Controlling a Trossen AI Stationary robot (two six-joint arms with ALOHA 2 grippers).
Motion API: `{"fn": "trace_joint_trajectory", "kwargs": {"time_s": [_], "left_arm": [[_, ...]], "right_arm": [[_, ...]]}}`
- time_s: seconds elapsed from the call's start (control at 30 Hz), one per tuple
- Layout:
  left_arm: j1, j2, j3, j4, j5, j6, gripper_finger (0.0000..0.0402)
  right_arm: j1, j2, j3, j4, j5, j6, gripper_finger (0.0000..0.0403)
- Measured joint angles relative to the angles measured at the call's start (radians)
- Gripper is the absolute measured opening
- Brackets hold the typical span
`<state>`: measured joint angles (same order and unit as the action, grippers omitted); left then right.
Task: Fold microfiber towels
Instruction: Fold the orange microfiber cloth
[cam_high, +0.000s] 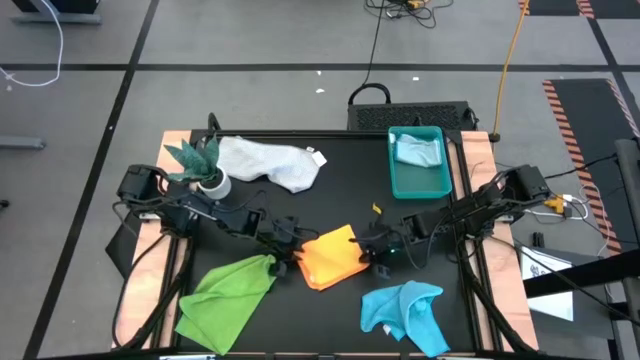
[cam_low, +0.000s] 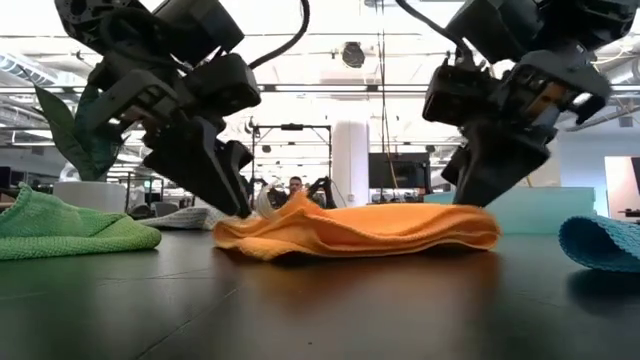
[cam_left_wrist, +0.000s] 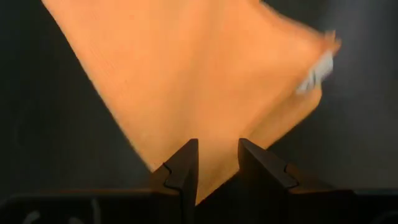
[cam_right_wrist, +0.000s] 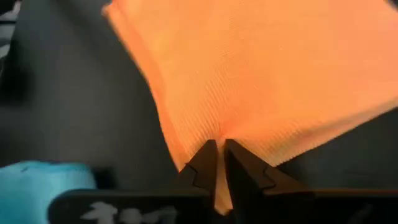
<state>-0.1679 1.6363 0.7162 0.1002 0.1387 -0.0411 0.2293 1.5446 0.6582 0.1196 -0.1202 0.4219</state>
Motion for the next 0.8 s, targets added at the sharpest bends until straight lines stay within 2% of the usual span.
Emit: {"fn": "trace_joint_trajectory", "kwargs": {"time_s": [0.17,0.4,0.53,0.63,0.7,0.8], "left_arm": [[-0.024,0.003,0.000,0.140,0.039,-0.001,0.0115],[-0.060,0.103,0.002,0.388,0.065,-0.013,0.0115],[-0.063,0.183,0.007,0.497,0.088,-0.047,0.0115],[-0.061,0.233,0.026,0.496,0.111,-0.078,0.0115],[-0.064,0.271,0.050,0.507,0.150,-0.095,0.0115],[-0.076,0.303,0.074,0.440,0.261,-0.098,0.0115]], "right_arm": [[0.000,-0.004,0.000,-0.002,-0.041,0.015,0.0091],[0.003,-0.045,-0.001,-0.020,-0.041,-0.001,0.0170],[0.003,-0.069,0.001,0.021,-0.041,-0.031,0.0179],[0.003,-0.070,0.001,0.063,-0.041,-0.044,0.0177],[0.003,-0.070,0.001,0.071,-0.040,-0.048,0.0174],[0.003,-0.070,0.001,0.075,-0.040,-0.049,0.0172]]}}
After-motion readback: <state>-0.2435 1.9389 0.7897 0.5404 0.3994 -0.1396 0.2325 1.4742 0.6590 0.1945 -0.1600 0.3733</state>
